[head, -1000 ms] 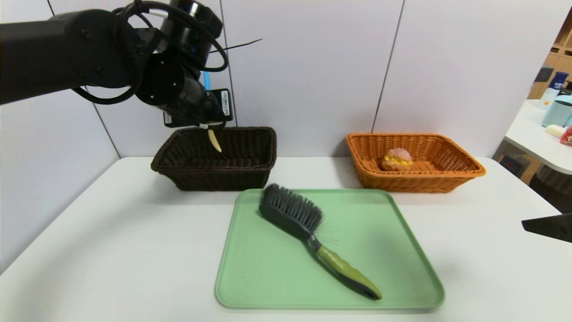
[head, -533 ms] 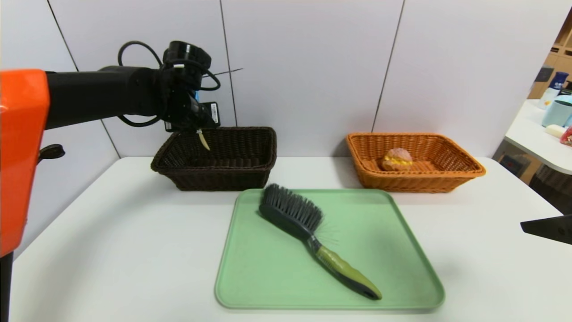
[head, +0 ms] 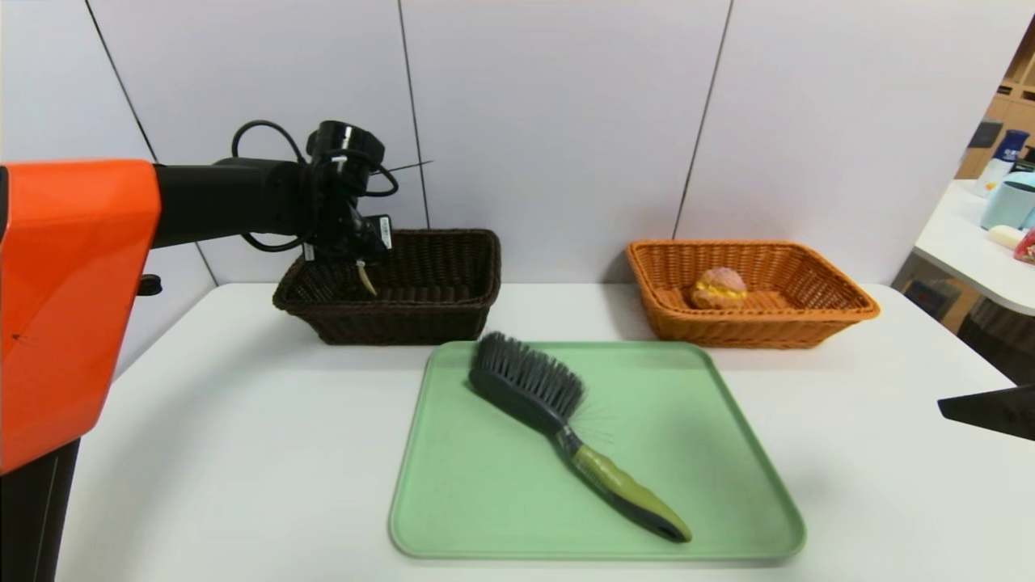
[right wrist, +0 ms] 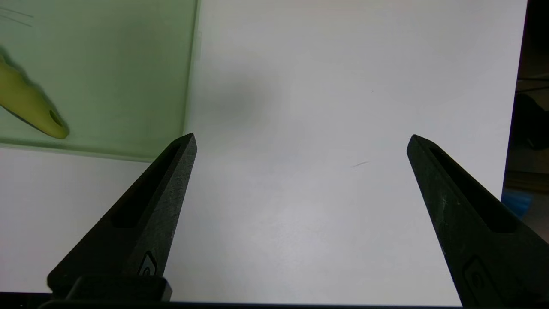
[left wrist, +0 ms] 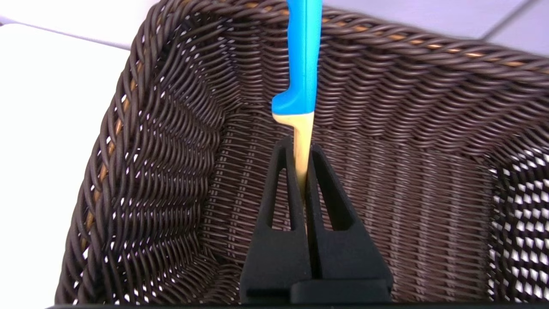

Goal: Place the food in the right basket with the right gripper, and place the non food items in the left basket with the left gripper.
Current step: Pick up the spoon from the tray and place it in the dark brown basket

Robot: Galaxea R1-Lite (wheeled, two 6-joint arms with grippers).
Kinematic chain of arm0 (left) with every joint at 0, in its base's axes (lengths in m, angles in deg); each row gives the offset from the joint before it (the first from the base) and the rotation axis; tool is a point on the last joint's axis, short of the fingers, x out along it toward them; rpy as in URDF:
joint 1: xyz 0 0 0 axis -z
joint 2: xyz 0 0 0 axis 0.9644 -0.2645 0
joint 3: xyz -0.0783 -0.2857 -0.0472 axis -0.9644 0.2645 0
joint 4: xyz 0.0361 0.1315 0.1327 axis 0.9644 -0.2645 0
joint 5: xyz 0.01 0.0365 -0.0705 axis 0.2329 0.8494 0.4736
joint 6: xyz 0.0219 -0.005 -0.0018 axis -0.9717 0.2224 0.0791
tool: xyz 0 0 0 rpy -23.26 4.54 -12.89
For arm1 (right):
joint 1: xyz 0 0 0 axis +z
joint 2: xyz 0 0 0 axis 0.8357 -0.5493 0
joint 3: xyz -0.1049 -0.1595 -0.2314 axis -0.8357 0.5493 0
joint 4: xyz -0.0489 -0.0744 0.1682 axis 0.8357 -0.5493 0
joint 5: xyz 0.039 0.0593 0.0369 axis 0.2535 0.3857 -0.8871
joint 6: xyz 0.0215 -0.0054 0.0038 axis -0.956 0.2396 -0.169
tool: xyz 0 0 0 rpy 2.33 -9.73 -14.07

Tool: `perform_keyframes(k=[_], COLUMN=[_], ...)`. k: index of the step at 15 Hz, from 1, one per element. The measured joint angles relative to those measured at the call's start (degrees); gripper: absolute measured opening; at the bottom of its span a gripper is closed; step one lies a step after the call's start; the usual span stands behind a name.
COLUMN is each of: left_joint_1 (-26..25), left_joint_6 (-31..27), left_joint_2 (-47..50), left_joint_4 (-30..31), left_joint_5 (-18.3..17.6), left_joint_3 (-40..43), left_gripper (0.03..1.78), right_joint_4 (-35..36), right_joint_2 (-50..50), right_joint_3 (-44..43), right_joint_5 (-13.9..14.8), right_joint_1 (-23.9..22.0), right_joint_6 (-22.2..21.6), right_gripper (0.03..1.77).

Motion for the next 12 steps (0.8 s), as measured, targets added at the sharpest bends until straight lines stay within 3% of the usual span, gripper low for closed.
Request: perform_keyframes(k=[12], left_joint_1=[-0.7], left_joint_6=[1.7], left_joint_2=[-3.7], left_joint_4=[-0.5], left_joint_5=[0.0], left_joint_3=[0.0], left_gripper=[0.08], right_joint_4=[2.8], right_joint_2=[-0.4], right_joint_3=[1.3], right_joint_5=[0.0], right_joint_1=[0.0], right_joint_6=[0.0], right_gripper=[1.69])
